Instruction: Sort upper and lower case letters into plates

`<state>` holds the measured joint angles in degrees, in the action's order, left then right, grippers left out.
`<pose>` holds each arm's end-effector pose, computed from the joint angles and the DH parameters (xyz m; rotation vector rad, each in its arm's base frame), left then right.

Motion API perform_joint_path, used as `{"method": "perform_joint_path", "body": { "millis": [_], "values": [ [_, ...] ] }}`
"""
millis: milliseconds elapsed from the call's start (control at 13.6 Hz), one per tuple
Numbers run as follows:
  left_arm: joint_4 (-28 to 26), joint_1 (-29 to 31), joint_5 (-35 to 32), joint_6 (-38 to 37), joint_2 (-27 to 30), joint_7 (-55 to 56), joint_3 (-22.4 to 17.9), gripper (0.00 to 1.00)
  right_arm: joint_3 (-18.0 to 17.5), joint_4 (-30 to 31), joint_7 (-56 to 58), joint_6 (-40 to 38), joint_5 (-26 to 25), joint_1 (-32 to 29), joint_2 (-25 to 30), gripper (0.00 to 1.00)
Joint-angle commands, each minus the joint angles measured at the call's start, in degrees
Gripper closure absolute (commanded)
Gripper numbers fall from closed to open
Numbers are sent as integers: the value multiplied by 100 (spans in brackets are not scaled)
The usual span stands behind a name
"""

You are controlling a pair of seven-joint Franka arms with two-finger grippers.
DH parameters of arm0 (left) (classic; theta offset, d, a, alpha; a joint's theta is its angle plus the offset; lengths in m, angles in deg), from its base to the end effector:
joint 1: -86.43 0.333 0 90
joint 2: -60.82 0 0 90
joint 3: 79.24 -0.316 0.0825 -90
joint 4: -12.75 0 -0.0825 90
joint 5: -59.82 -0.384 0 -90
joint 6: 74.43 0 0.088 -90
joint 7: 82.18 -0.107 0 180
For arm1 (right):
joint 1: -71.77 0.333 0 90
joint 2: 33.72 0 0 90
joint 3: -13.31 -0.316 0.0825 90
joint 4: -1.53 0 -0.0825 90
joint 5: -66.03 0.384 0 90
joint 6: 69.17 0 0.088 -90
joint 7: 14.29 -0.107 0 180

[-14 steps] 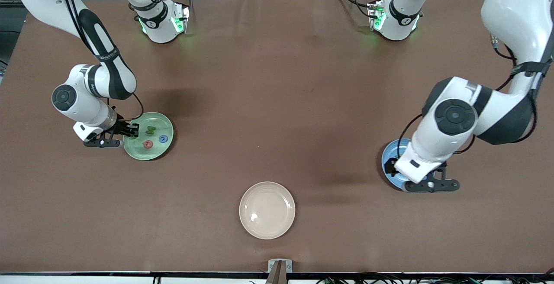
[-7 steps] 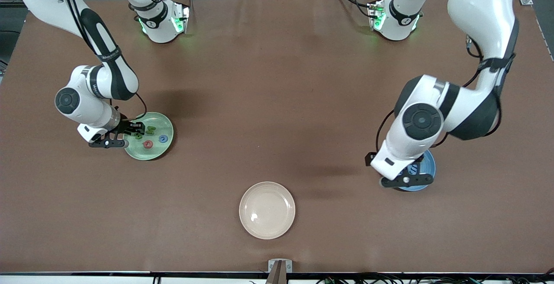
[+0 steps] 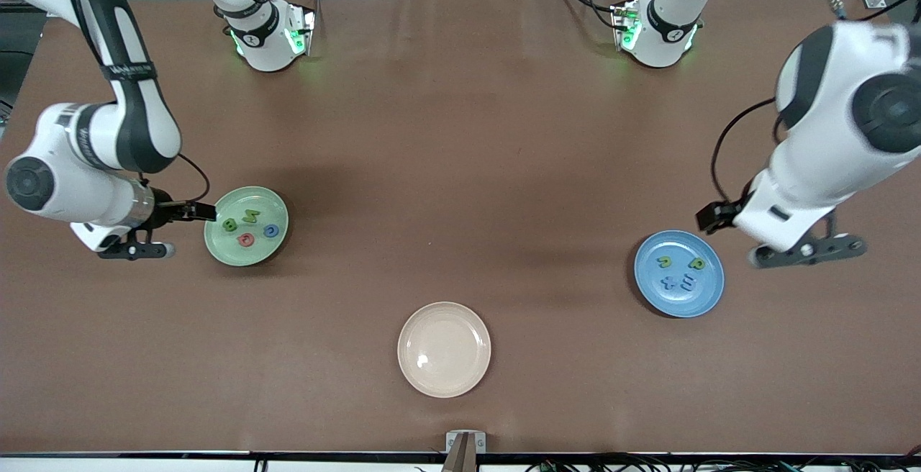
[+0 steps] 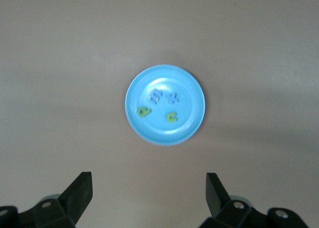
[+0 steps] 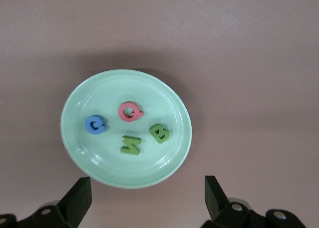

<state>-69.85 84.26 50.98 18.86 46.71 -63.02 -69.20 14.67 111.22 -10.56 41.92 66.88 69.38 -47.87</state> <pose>0.6204 -0.1056 0.5470 -3.0146 -0.1692 0.0360 0.5832 -0.0367 0.3502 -3.1007 0.0111 0.3448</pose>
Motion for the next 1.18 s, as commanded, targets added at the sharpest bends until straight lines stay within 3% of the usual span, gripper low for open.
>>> {"method": "perform_joint_path", "body": {
  "millis": [0,147,515,1104],
  "values": [
    [-414,330,505,-292,732,-402,-46,0,21,-1058,-179,-1277,-94,2,53,0],
    [-695,480,533,-310,1180,-999,-54,0,39,-1746,-153,-1939,-111,-25,26,0],
    [-1267,498,638,-354,1921,-1134,-142,0,48,-2450,-188,-2162,-199,-95,-70,0],
    [-1425,471,788,-609,2193,-1283,-81,0,48,-2759,-214,-2179,-121,-112,-115,0]
  ]
}}
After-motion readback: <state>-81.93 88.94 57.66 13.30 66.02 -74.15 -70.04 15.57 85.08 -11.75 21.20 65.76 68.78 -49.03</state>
